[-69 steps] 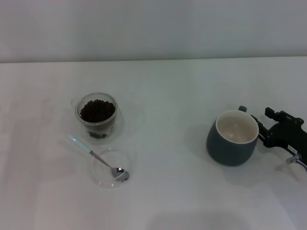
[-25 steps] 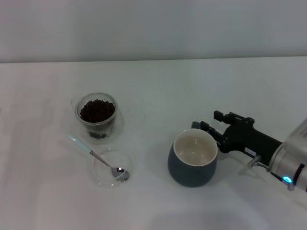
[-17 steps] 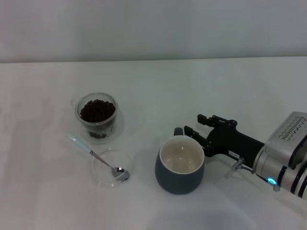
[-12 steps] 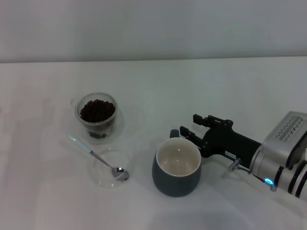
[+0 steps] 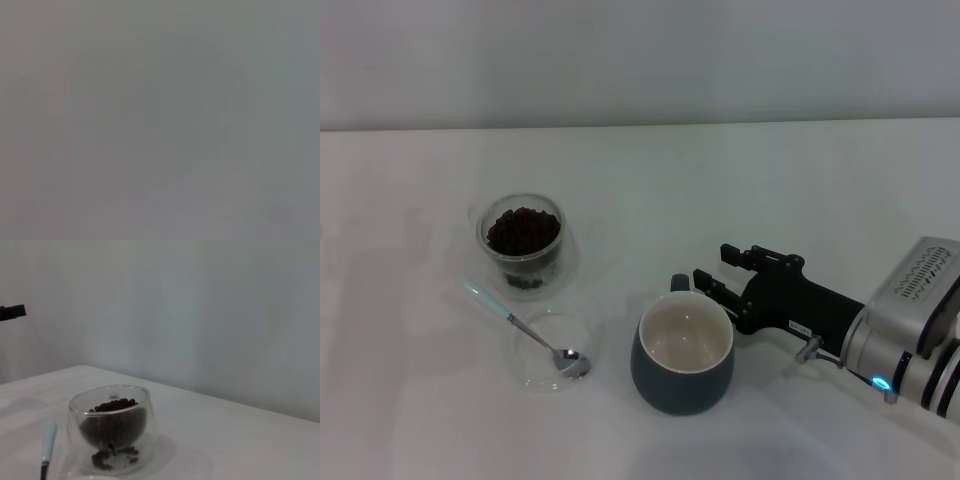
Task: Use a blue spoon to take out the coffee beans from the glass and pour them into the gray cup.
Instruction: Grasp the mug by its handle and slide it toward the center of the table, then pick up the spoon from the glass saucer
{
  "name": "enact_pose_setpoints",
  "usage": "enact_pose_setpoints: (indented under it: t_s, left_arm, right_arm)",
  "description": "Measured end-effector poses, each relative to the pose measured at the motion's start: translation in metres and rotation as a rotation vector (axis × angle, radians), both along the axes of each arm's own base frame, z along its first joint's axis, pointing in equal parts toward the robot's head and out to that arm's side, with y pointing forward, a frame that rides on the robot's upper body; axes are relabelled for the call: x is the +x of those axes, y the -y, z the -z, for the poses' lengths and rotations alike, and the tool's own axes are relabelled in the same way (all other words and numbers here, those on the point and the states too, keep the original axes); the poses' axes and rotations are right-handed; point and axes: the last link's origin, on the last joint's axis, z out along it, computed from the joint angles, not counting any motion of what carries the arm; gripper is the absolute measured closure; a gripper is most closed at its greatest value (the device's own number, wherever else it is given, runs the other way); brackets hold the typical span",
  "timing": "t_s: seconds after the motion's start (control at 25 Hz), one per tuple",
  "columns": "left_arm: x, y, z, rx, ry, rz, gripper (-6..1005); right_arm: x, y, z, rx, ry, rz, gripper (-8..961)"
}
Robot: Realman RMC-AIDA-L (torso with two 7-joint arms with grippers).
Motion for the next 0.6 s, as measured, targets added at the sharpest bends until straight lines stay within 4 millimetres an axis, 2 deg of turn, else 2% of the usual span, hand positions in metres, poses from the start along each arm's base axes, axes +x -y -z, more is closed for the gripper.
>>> enact_pose_setpoints:
  t_s: [0.4,0.6]
  left_arm:
    - [-0.003,0.003,0.0,0.002,0.001,-0.009,170]
    - [-0.005,0.006,0.003,-0.005,0.016,-0.016,170]
  right_arm:
    - [0.021,0.004,-0.011,0.043,0.048,0.032,423]
    - [0.042,-0.005,-0.041,0.189,0.051,0.103,423]
